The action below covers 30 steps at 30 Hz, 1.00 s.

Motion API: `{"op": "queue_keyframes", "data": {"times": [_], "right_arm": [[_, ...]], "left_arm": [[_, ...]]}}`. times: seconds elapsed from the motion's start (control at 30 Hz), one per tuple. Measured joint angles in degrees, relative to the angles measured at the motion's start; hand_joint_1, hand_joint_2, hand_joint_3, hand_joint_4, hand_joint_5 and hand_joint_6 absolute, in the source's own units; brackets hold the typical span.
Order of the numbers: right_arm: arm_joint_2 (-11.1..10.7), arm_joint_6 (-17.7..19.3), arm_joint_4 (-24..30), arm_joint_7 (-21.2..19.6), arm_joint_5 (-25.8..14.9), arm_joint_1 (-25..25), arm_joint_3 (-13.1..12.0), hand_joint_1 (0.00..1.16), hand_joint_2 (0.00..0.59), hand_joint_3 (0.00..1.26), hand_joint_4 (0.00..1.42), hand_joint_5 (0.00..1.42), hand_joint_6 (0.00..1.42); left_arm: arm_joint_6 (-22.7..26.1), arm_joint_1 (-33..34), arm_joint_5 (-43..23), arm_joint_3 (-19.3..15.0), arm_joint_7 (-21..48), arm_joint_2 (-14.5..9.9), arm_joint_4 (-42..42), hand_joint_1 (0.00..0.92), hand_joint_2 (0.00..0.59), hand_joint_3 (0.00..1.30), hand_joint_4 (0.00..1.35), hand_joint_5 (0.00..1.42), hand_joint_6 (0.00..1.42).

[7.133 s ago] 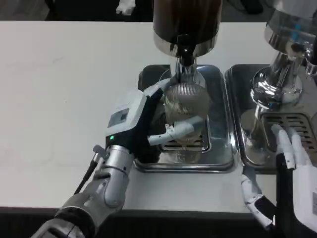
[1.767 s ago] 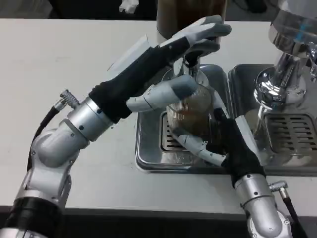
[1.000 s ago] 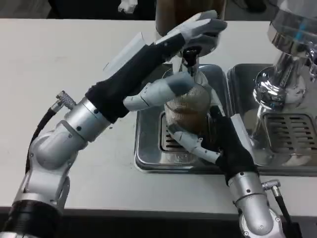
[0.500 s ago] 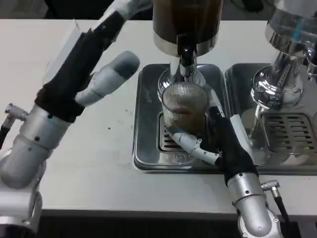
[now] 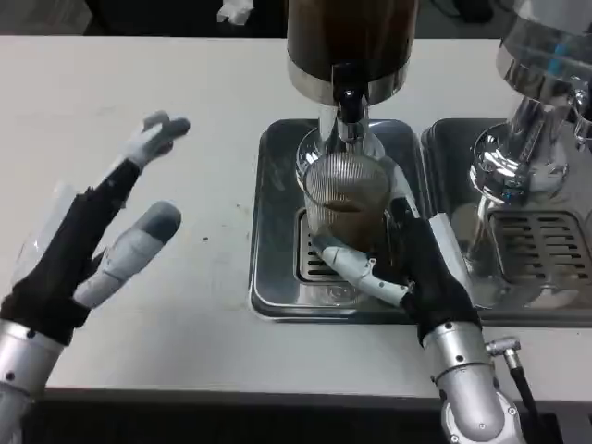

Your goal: Grasp the cup under the faucet to collect the drink, then remove the cup.

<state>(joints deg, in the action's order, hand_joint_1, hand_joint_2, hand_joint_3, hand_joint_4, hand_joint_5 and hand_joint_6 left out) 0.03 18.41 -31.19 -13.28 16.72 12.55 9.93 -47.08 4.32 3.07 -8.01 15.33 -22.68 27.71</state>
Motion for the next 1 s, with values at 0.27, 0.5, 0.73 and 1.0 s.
{"op": "queue_keyframes", "data": {"times": [0.27, 0.5, 0.73, 1.0], "right_arm": [[1.41, 0.41, -2.95, -1.37, -0.23, 1.86, -0.16, 0.72, 0.198, 0.00, 0.00, 0.00, 0.00], [1.56, 2.14, -5.25, -0.88, -0.83, 2.98, -0.27, 0.72, 0.193, 0.00, 0.00, 0.00, 0.00], [1.68, 3.14, -7.98, -0.90, -1.29, 4.80, -0.53, 0.73, 0.193, 0.00, 0.00, 0.00, 0.00], [1.85, 3.74, -11.29, -2.29, -0.72, 7.02, -0.48, 0.76, 0.191, 0.00, 0.00, 0.00, 0.00]], "left_arm": [[-4.14, -6.35, 11.29, 0.19, -7.36, -2.20, 1.87, 0.000, 0.132, 0.14, 0.00, 0.06, 0.01], [-4.40, -6.76, 11.24, 1.76, -8.84, -2.76, 7.55, 0.000, 0.132, 0.13, 0.00, 0.06, 0.01], [-4.84, -6.75, 11.12, 2.72, -9.28, -2.76, 8.06, 0.000, 0.130, 0.13, 0.00, 0.06, 0.01], [-4.85, -6.87, 10.50, 2.74, -9.32, -3.17, 8.38, 0.000, 0.132, 0.13, 0.00, 0.06, 0.01]]}}
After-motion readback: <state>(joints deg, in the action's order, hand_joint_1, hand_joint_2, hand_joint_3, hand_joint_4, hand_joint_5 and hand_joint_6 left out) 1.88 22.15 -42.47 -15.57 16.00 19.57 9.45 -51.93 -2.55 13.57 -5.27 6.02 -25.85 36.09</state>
